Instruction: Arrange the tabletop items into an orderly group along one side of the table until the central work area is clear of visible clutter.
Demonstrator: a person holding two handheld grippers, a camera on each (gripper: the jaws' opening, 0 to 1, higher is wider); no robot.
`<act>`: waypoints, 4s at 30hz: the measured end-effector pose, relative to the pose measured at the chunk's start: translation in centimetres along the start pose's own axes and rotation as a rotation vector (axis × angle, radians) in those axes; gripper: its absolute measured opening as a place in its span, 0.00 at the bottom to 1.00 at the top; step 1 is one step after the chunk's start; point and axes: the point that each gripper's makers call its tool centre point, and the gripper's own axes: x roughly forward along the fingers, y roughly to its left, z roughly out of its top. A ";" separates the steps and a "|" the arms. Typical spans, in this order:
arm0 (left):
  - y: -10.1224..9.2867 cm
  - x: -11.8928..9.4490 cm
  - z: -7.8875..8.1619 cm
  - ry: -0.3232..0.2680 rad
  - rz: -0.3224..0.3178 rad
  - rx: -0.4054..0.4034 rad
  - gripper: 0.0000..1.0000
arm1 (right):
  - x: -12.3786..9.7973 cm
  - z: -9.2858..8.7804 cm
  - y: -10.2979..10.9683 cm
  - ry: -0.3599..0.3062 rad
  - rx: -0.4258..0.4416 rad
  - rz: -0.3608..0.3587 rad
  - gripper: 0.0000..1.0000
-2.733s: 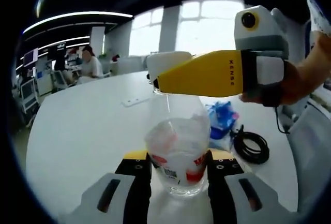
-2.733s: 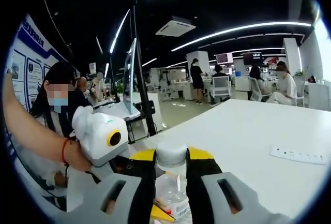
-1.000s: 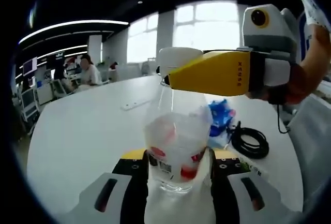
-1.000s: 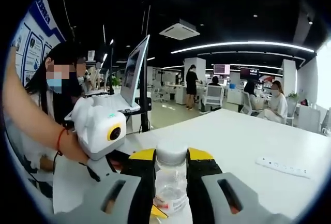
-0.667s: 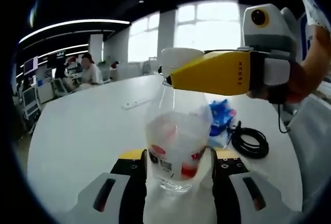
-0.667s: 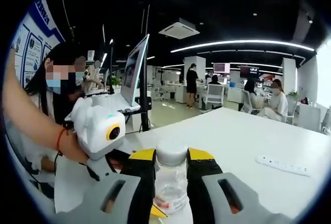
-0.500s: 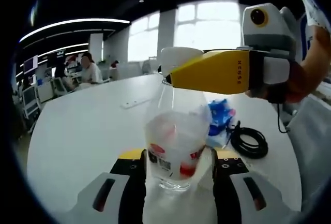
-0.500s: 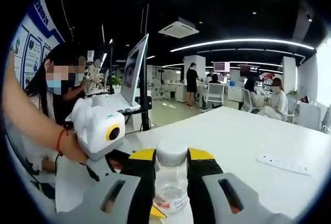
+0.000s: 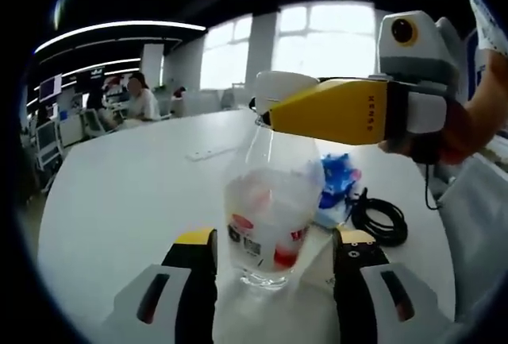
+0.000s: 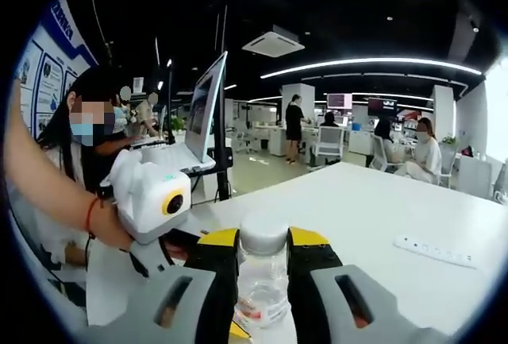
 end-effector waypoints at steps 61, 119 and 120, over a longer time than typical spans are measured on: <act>-3.9 -5.5 -1.1 -0.008 0.089 -0.166 0.63 | -1.6 0.6 -0.5 0.013 0.073 0.061 0.49; -10.1 -9.7 3.7 -0.014 0.118 -0.134 0.66 | -13.9 0.6 -4.0 0.048 0.108 0.019 0.62; -10.2 -9.7 3.9 -0.015 0.118 -0.128 0.66 | -14.3 0.6 -4.3 0.046 0.108 0.010 0.62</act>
